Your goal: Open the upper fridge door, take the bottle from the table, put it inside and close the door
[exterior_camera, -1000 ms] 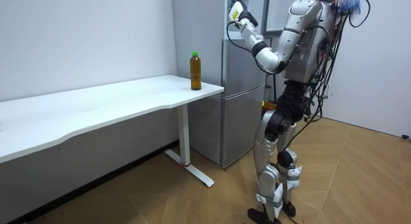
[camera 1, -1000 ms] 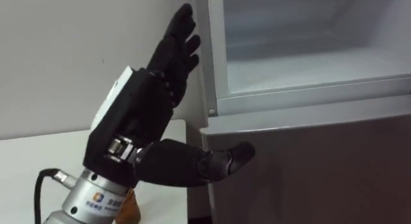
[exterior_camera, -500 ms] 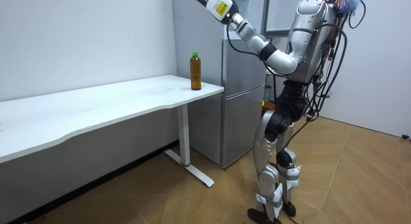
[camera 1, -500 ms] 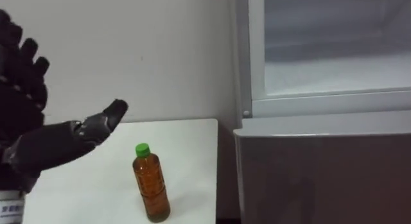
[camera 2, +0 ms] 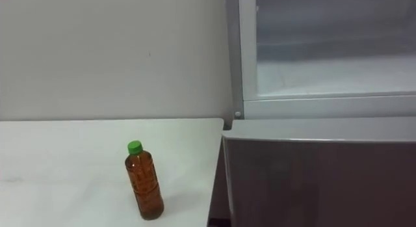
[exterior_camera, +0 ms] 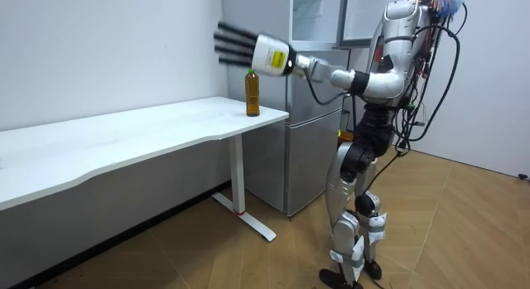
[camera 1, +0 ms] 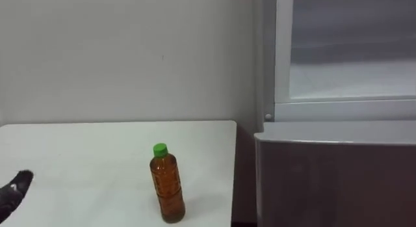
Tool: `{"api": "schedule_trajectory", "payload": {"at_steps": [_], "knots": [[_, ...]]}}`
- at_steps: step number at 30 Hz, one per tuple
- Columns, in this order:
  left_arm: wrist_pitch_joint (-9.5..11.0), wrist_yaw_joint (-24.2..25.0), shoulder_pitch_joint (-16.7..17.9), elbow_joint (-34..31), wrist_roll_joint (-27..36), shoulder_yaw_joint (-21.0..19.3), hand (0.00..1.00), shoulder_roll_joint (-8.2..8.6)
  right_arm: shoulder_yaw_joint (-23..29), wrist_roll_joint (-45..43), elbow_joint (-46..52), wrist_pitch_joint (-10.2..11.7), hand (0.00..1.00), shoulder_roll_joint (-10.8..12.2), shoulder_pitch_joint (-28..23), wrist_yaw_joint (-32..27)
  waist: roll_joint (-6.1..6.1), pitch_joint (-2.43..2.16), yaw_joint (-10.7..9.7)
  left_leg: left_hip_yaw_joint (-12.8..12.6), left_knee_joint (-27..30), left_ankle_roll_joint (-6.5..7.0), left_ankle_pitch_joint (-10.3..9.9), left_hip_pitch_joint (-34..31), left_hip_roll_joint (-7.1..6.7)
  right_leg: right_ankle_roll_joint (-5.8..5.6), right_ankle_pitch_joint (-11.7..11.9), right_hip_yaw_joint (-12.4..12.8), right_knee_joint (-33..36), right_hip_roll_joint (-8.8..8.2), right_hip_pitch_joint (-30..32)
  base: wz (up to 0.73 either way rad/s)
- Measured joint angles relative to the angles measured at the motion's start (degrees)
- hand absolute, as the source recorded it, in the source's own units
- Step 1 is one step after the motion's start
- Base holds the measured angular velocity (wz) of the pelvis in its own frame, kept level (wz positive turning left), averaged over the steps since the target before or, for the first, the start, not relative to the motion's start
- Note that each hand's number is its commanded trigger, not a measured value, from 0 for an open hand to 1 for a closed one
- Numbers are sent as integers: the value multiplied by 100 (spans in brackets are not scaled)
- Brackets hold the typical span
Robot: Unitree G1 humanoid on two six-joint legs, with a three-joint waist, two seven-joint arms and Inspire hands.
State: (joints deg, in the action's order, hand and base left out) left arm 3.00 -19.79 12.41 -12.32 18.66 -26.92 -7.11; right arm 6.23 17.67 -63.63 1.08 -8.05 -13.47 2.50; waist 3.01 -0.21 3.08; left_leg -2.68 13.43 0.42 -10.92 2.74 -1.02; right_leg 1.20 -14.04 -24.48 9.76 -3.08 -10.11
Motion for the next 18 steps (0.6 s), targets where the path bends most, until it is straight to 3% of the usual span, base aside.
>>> {"api": "schedule_trajectory", "payload": {"at_steps": [4,9,12,15,18], "knots": [[-7,-135,335,654,365,-8,0,130,189,28,4,-4,0,-39,-119,3,-23,7,69,-25,-24,1,0,42,-42,2,-15,52,-10,-3,11,1],[6,-267,363,1960,956,10,0,157,199,2,9,-2,0,-35,-183,-12,-33,17,154,0,-36,10,-6,77,-49,-3,-39,76,8,-10,-11,0],[21,-378,369,2799,1004,127,0,158,217,4,0,-2,0,-48,-177,-25,-38,18,136,9,10,44,-41,60,-51,-9,-39,71,13,-10,-42,1],[22,-437,448,3181,998,270,0,202,250,-13,6,-1,0,-48,-187,-31,-42,15,139,23,23,60,-80,63,-49,-25,-42,69,23,-14,-52,0],[203,-434,469,3527,993,378,0,198,247,-6,16,8,0,-69,-180,-26,-39,9,157,14,6,83,-99,66,-31,-49,-35,73,18,-26,-58,0]]}}
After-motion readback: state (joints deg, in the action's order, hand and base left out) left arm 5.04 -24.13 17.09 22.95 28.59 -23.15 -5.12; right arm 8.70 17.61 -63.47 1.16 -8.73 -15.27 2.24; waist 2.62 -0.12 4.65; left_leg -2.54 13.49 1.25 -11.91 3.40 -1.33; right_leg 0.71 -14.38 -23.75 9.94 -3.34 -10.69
